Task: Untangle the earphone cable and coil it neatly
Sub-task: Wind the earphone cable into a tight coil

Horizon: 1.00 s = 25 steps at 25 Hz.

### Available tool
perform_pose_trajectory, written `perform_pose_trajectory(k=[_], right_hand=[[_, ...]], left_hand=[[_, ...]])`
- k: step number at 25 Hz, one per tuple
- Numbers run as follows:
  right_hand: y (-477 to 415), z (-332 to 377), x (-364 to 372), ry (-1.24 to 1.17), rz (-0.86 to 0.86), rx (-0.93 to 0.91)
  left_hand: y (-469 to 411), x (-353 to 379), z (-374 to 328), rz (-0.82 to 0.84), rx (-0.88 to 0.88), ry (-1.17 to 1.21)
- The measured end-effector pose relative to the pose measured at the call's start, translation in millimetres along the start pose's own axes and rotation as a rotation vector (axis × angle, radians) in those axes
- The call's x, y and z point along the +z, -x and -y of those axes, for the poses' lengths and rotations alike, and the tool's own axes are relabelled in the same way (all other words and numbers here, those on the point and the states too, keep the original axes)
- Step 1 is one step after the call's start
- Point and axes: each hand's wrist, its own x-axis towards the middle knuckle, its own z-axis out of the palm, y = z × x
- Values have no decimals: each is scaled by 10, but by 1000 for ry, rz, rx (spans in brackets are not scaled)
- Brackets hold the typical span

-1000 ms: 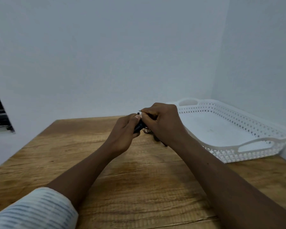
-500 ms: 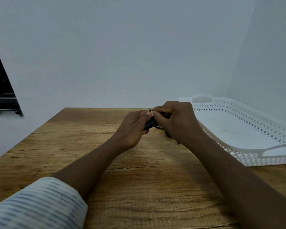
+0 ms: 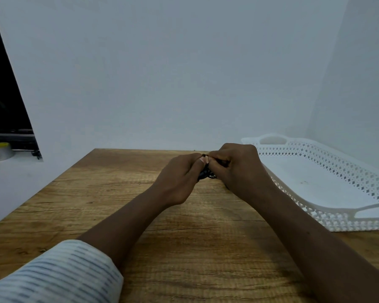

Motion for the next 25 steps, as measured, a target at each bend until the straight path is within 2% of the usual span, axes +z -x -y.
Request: perform_pose_trajectory(k=[5,10,14,18,23,25], right_hand=[[-2,17,-15,-5,5,5],[4,16,-7,-34,-21,8],[2,7,-8,-39,-3,6],[14,8,-12,-9,22,7],[0,59,-18,109,52,13],[-4,80,-6,150,17,11]], left_hand=[[-2,7,-14,-7,10,-26],[7,19,-18,26,-62,155],[8,25,-32,38,-79,209],[11,7,3,36,-37,97],[20,-1,-24,19,45,-230],[17,19,-48,-2,51,-225]])
